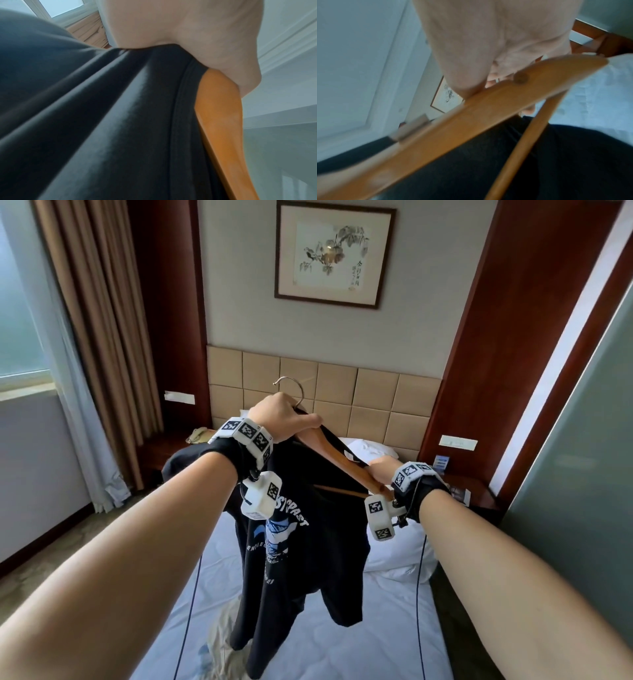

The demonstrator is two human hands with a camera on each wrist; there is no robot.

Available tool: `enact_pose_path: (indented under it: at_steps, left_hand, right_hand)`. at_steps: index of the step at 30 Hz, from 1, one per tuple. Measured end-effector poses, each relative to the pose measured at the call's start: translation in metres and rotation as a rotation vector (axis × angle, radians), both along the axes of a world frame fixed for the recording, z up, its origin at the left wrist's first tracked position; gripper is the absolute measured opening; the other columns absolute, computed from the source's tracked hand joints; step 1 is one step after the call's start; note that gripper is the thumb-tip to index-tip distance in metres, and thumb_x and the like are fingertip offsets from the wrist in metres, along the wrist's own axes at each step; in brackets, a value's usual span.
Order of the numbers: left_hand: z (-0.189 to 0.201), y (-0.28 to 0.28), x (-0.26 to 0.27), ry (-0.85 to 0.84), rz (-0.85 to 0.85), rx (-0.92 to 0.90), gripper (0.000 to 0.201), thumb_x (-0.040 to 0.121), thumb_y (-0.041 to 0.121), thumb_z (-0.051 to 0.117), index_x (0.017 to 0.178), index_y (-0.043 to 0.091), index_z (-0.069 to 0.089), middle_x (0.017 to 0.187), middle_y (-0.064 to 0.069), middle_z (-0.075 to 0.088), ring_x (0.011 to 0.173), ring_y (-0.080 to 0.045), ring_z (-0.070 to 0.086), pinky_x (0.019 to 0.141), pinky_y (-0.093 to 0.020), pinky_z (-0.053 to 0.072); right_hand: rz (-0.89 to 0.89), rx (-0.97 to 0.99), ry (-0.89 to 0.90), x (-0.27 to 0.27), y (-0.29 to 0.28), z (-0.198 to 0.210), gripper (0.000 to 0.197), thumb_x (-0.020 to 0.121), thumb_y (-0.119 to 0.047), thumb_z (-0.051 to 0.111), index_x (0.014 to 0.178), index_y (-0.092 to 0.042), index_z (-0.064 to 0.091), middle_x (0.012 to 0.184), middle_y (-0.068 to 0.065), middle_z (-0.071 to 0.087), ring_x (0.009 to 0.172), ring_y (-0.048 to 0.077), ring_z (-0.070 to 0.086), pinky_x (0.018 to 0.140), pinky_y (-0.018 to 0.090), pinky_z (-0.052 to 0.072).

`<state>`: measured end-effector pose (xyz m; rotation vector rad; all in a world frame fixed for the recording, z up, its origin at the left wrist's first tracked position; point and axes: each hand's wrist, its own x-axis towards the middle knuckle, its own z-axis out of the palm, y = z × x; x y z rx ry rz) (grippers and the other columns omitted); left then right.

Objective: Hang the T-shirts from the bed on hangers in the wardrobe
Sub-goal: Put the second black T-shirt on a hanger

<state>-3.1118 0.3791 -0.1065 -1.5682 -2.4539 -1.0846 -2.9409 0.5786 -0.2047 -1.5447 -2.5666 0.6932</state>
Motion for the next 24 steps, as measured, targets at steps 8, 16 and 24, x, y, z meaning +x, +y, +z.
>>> enact_pose_path:
  at_steps: [8,16,24]
  left_hand:
    - [-0.003,-0.003,-0.016,-0.007,0.076,0.061,0.047,0.067,0.064,0.063,0.073,0.018,0.071,0.064,0.003,0.066,0.065,-0.017,0.065,0.057,-0.027,0.049]
    - [-0.006,-0.003,-0.023,0.014,0.142,0.090,0.043,0.069,0.060,0.064,0.075,0.018,0.071,0.068,-0.001,0.068,0.068,-0.021,0.066,0.064,-0.029,0.053]
    - [-0.010,-0.005,-0.025,0.010,0.152,0.073,0.044,0.070,0.059,0.064,0.062,0.016,0.059,0.059,0.002,0.056,0.063,-0.021,0.059,0.056,-0.025,0.039]
  right_hand:
    - [-0.027,0.188,-0.182,0.035,-0.011,-0.009,0.066,0.092,-0.021,0.065,0.148,-0.015,0.030,0.147,0.020,0.045,0.124,0.037,0.056,0.097,0.048,0.053]
    - [-0.209,0.230,0.016,0.026,-0.028,0.001,0.016,0.092,-0.007,0.054,0.096,-0.008,0.070,0.096,0.014,0.062,0.083,0.032,0.055,0.080,0.031,0.050]
    - [-0.157,0.210,0.049,0.009,-0.036,0.007,0.026,0.091,-0.011,0.058,0.068,-0.022,0.050,0.090,0.007,0.056,0.089,0.028,0.056,0.080,0.028,0.046]
